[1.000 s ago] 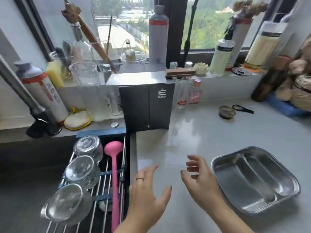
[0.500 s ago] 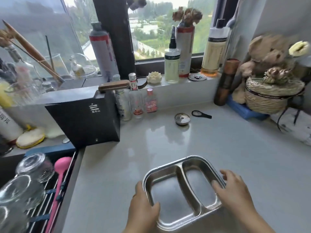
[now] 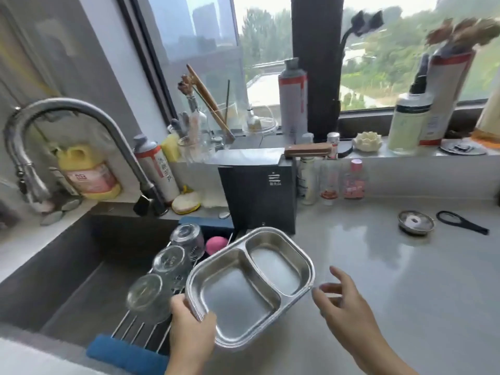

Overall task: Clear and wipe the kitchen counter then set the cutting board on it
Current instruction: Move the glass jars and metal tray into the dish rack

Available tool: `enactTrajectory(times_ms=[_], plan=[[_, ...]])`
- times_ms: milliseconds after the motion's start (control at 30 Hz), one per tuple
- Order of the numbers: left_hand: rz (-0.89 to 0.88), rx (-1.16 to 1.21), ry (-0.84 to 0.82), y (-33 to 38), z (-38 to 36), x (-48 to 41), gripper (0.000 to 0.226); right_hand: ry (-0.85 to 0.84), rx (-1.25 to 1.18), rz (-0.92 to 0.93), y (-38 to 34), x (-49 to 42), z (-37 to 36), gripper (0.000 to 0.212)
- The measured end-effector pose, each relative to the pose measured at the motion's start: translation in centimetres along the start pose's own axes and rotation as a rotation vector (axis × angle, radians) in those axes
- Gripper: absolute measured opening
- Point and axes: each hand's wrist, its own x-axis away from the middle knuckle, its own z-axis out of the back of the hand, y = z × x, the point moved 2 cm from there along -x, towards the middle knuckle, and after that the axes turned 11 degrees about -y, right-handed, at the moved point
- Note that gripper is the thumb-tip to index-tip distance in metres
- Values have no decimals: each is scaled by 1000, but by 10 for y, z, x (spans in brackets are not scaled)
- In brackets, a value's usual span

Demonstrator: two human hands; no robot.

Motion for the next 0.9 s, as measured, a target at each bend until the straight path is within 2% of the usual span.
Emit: enactTrajectory(times_ms=[133,200,333,433,533,633,900], plan=[[77,84,195,-22,42,-21,38,-352,-165,-93,-25,-17,-107,38],[82,132,222,-29,58,-33,42,-437,-162,-96,-41,-28,-152,24],[50,168,192,-41,91,-66,72,-330,-125,-95,-72,-60,-215,22],[35,117,92,-48,113,-94,95,-284,-75,-62,-87,-83,-243,22],[31,66,-1,-57,129,-116,108,-255,0,-26,-95,-102,-260,17],[33,7,-39,-65,140,-131,112,-227,49,-18,-100,-114,-270,16],[-32,-172,-140,-65,152,-153,101,-91,127,-77,-102,-134,-276,11]])
